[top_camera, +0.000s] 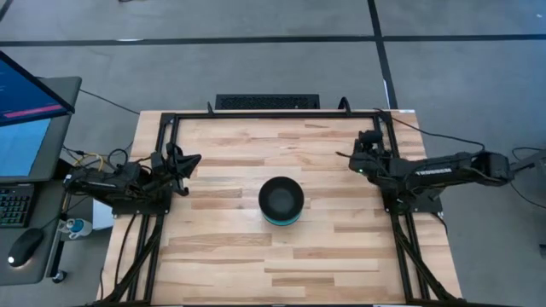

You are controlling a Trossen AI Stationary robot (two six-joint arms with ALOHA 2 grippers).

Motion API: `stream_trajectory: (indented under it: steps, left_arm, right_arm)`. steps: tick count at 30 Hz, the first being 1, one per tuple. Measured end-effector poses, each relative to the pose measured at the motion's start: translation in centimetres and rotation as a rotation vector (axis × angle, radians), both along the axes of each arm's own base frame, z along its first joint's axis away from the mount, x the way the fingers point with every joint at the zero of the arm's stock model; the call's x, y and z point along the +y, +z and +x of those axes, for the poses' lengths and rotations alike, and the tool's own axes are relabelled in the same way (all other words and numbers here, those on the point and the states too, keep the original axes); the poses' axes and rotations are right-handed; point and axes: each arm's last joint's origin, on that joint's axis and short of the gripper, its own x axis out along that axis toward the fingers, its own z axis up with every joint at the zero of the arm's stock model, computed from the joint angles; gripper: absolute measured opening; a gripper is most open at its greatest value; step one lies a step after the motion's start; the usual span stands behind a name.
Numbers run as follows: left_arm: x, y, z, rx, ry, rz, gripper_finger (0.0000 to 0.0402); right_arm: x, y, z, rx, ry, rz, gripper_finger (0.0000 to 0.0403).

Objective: Nest bowls inside each other
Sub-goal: Return to Home Position

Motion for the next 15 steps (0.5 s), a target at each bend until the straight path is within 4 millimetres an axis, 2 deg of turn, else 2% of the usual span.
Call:
stream_trajectory:
  steps: [4,6,8,15]
  left_arm:
    - [0.0,-0.1,0.0,0.004,-0.007,-0.017,0.0014]
    - [0.0,-0.1,0.1,0.006,-0.009,-0.022,0.0014]
    - [0.0,-0.2,0.1,0.008,-0.011,-0.025,0.0014]
    - [0.0,-0.3,0.1,0.022,-0.009,-0.031,0.0014]
  right_arm:
    - [0.3,-2.1,-1.3,-0.218,-0.030,-0.078,0.0209]
    - [0.4,-2.6,-2.0,-0.329,-0.051,-0.114,0.0210]
    - [0.6,-2.0,-1.8,-0.382,-0.031,-0.119,0.0210]
    - [0.4,2.5,-1.8,-0.928,-0.086,-0.227,0.0208]
